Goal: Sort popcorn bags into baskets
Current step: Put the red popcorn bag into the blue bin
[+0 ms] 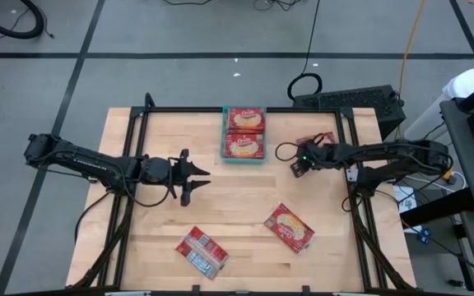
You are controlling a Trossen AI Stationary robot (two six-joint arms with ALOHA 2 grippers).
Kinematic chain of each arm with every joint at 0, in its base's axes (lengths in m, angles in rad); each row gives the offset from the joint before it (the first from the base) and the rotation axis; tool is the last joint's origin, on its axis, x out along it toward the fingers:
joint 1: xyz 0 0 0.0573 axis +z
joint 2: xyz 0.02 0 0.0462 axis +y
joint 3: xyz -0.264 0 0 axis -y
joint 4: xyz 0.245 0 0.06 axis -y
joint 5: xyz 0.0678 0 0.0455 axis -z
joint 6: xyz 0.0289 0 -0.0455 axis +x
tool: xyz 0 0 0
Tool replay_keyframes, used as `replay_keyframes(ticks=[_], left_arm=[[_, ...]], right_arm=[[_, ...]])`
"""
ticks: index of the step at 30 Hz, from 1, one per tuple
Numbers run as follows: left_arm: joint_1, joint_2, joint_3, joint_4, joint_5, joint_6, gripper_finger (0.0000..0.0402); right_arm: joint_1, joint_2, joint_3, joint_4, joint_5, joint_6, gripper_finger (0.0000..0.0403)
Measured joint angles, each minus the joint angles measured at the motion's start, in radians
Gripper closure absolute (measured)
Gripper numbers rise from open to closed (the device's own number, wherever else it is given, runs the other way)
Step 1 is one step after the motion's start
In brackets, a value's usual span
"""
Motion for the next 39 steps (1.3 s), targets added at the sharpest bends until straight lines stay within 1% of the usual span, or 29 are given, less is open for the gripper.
replay_keyframes(ticks=[3, 7, 10, 16, 19, 23, 27, 30, 32, 36, 39], left_arm=[[0.001, 0.0, 0.0, 0.0, -0.002, 0.002, 0.0273], [0.001, 0.0, 0.0, 0.0, -0.009, 0.002, 0.0273], [0.001, 0.0, 0.0, 0.0, -0.009, -0.001, 0.0273], [0.001, 0.0, 0.0, 0.0, -0.011, -0.003, 0.0273], [0.001, 0.0, 0.0, -0.001, -0.016, 0.0, 0.0273], [0.001, 0.0, 0.0, 0.0, -0.016, 0.012, 0.0273], [0.001, 0.0, 0.0, -0.001, -0.016, 0.026, 0.0273], [0.001, 0.0, 0.0, -0.002, -0.016, 0.027, 0.0273], [0.001, 0.0, 0.0, -0.002, -0.016, 0.029, 0.0273], [0.012, 0.0, 0.0, 0.0, -0.016, 0.041, 0.0273], [0.026, 0.0, 0.0, 0.0, -0.017, 0.042, 0.0273]], right_arm=[[0.032, 0.0, -0.008, 0.054, -0.036, 0.005, 0.0193], [0.104, -0.01, -0.008, 0.077, -0.002, 0.021, 0.0196], [0.158, -0.026, 0.006, 0.085, 0.076, 0.023, 0.0197], [0.286, -0.029, 0.0, 0.095, 0.308, -0.135, 0.0197], [0.335, -0.028, -0.031, 0.122, 0.362, -0.194, 0.0197], [0.358, -0.029, -0.12, 0.283, 0.416, -0.259, 0.0197], [0.345, -0.029, -0.212, 0.49, 0.436, -0.339, 0.0197], [0.343, -0.025, -0.251, 0.589, 0.429, -0.421, 0.0197], [0.342, -0.019, -0.265, 0.612, 0.41, -0.481, 0.0197], [0.342, 0.021, -0.268, 0.609, 0.409, -0.569, 0.0197], [0.342, 0.069, -0.267, 0.647, 0.422, -0.641, 0.0199]])
